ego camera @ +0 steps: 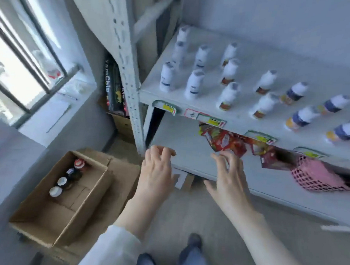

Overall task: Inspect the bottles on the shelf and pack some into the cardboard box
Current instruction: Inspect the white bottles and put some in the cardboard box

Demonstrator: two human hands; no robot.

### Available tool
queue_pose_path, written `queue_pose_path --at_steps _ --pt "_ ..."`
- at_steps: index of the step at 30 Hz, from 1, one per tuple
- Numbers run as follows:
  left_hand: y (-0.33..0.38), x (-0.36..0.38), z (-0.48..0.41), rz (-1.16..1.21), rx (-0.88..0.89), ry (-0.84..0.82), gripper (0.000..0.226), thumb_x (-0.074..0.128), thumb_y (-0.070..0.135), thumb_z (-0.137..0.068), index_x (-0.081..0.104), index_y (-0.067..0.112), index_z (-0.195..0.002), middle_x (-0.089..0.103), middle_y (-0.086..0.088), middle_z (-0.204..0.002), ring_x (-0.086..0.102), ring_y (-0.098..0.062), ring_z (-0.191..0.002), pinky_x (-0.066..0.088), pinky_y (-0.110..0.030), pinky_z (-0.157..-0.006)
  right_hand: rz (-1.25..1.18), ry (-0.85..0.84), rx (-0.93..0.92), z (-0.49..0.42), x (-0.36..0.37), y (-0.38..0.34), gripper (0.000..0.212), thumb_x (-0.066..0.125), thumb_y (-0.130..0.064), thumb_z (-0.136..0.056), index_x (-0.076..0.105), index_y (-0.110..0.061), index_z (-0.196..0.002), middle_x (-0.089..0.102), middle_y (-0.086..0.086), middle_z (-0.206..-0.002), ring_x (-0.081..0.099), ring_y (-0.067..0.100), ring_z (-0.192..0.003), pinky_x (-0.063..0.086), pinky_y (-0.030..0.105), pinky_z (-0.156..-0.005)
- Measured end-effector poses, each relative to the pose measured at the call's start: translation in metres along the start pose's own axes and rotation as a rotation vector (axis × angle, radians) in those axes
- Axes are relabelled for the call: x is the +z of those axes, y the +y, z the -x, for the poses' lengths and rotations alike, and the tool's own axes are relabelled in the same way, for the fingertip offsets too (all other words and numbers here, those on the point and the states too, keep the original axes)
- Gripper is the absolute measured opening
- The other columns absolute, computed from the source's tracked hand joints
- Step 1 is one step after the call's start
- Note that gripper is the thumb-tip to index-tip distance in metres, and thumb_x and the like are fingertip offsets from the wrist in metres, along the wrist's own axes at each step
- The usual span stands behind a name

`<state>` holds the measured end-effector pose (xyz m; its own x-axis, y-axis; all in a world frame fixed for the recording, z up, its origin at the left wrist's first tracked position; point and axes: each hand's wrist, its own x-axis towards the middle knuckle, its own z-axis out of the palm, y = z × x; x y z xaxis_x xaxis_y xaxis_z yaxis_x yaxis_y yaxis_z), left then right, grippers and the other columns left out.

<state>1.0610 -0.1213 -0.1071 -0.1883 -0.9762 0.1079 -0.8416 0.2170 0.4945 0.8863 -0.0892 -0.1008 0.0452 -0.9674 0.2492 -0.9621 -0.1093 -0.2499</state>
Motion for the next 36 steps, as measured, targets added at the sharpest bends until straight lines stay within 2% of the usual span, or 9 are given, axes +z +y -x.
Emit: queue_pose_path --at_steps 5,9,11,14,17,26,30,33,36 --pt "0.111 0.031 -0.032 0.018 0.18 -0.002 0.053 0.075 0.021 -0.073 0.049 0.009 -0.117 0.043 -0.014 -0.117 0.044 -0.033 -0.108 0.04 -0.038 -0.087 0.052 0.073 0.113 0.008 -0.068 0.085 0.074 0.088 -0.014 -0.048 0.054 -0.004 -0.113 0.054 0.019 -0.107 0.055 0.04 -0.102 0.053 0.043 -0.073" --pt "0.196 0.063 -0.058 0.031 0.228 -0.056 0.052 0.07 0.025 -0.077 0.045 0.012 -0.12 0.04 -0.011 -0.121 0.039 -0.029 -0.113 0.036 -0.035 -0.093 0.064 0.105 0.151 0.011 -0.109 0.161 0.072 0.087 -0.014 -0.051 0.053 -0.004 -0.113 0.053 0.021 -0.106 0.055 0.04 -0.097 0.052 0.046 -0.075" --pt "0.227 0.076 -0.068 0.044 0.267 -0.059 0.05 0.071 0.022 -0.076 0.046 0.012 -0.119 0.041 -0.011 -0.119 0.04 -0.03 -0.112 0.036 -0.035 -0.093 0.069 0.123 0.17 0.009 -0.124 0.191 0.071 0.087 -0.013 -0.051 0.054 -0.002 -0.113 0.053 0.023 -0.106 0.056 0.041 -0.097 0.051 0.047 -0.079" --pt "0.254 0.087 -0.085 0.014 0.294 -0.055 0.051 0.071 0.023 -0.077 0.046 0.012 -0.119 0.041 -0.01 -0.119 0.04 -0.03 -0.111 0.036 -0.035 -0.093 0.069 0.119 0.175 -0.002 -0.137 0.219 0.073 0.088 -0.012 -0.049 0.055 0.0 -0.113 0.054 0.024 -0.107 0.056 0.043 -0.095 0.053 0.047 -0.075" --pt "0.265 0.087 -0.109 -0.037 0.278 -0.046 0.052 0.071 0.024 -0.077 0.045 0.012 -0.121 0.04 -0.012 -0.12 0.039 -0.03 -0.113 0.036 -0.036 -0.094 0.036 0.103 0.154 -0.021 -0.142 0.234 0.073 0.087 -0.008 -0.048 0.055 0.0 -0.113 0.054 0.026 -0.105 0.055 0.046 -0.093 0.053 0.049 -0.07" --pt "0.245 0.081 -0.208 -0.022 0.138 -0.041 0.058 0.07 0.022 -0.078 0.042 0.01 -0.127 0.039 -0.015 -0.124 0.037 -0.032 -0.119 0.036 -0.037 -0.096 0.011 0.091 0.114 -0.111 -0.131 0.236 0.066 0.077 -0.011 -0.065 0.049 -0.006 -0.124 0.047 0.021 -0.118 0.046 0.04 -0.105 0.045 0.044 -0.08" --pt "0.231 0.092 -0.231 -0.057 0.132 -0.14 0.054 0.065 0.028 -0.083 0.041 0.016 -0.13 0.039 -0.009 -0.128 0.036 -0.029 -0.121 0.038 -0.038 -0.091 0.044 0.076 0.158 -0.14 -0.124 0.24 0.059 0.081 -0.008 -0.055 0.056 -0.003 -0.108 0.053 0.023 -0.107 0.052 0.042 -0.092 0.046 0.038 -0.063" --pt "0.222 0.096 -0.237 0.025 0.143 -0.18 0.042 0.063 0.021 -0.085 0.047 0.017 -0.124 0.049 -0.008 -0.121 0.042 -0.028 -0.118 0.04 -0.038 -0.087 0.035 0.085 0.192 -0.151 -0.119 0.245 0.064 0.084 -0.005 -0.044 0.058 -0.002 -0.103 0.057 0.024 -0.1 0.056 0.043 -0.081 0.045 0.035 -0.055" --pt "0.216 0.098 -0.239 0.168 0.141 -0.157 0.038 0.066 0.015 -0.082 0.054 0.016 -0.118 0.056 -0.006 -0.113 0.049 -0.027 -0.11 0.045 -0.037 -0.084 -0.019 0.086 0.199 -0.156 -0.114 0.25 0.062 0.082 -0.008 -0.056 0.055 -0.002 -0.112 0.053 0.024 -0.109 0.052 0.043 -0.092 0.043 0.034 -0.064"
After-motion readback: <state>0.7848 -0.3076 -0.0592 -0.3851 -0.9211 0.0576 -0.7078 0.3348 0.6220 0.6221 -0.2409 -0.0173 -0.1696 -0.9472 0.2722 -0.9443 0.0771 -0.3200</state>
